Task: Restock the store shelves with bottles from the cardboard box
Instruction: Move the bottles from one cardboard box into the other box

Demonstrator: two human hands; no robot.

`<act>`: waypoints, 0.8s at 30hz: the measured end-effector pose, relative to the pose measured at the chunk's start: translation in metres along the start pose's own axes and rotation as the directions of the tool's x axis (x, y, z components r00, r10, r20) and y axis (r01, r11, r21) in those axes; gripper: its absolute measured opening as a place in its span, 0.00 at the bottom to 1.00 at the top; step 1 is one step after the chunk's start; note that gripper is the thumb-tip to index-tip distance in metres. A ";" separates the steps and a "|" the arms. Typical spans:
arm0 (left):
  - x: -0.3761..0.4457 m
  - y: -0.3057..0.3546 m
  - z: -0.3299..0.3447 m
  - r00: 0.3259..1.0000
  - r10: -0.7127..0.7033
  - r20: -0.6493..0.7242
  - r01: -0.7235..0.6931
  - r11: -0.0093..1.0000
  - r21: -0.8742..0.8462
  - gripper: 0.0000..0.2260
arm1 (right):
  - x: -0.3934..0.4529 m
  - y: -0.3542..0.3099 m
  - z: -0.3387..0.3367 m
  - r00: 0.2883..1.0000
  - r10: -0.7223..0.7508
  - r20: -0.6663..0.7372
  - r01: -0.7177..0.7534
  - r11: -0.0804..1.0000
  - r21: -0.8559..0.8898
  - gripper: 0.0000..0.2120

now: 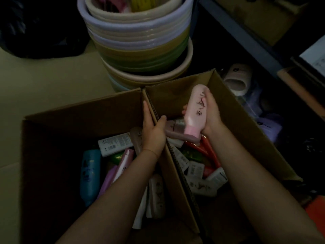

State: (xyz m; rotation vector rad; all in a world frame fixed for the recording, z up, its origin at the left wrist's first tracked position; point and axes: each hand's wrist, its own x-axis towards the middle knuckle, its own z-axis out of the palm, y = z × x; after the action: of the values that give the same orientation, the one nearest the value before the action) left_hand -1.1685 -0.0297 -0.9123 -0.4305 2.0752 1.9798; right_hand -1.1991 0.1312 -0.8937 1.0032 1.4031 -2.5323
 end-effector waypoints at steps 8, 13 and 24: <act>-0.047 0.007 -0.053 0.954 -0.211 0.214 0.283 0.868 -0.407 0.31 | -0.082 0.009 0.063 0.957 0.035 0.288 0.126 0.846 -0.518 0.21; -0.034 -0.018 -0.090 0.948 -0.314 -0.046 0.295 0.927 -0.232 0.38 | -0.073 0.017 0.061 0.954 -0.087 0.285 0.234 0.811 -0.536 0.18; -0.020 -0.014 -0.009 0.984 -0.102 0.148 0.099 0.995 0.025 0.40 | 0.055 0.077 -0.062 0.953 -0.227 -0.200 -0.030 0.586 -0.810 0.04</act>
State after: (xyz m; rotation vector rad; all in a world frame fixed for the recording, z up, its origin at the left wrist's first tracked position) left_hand -1.1442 -0.0378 -0.9175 -0.3647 1.9388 1.8749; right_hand -1.1830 0.1484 -1.0044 1.0897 2.4039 -1.4280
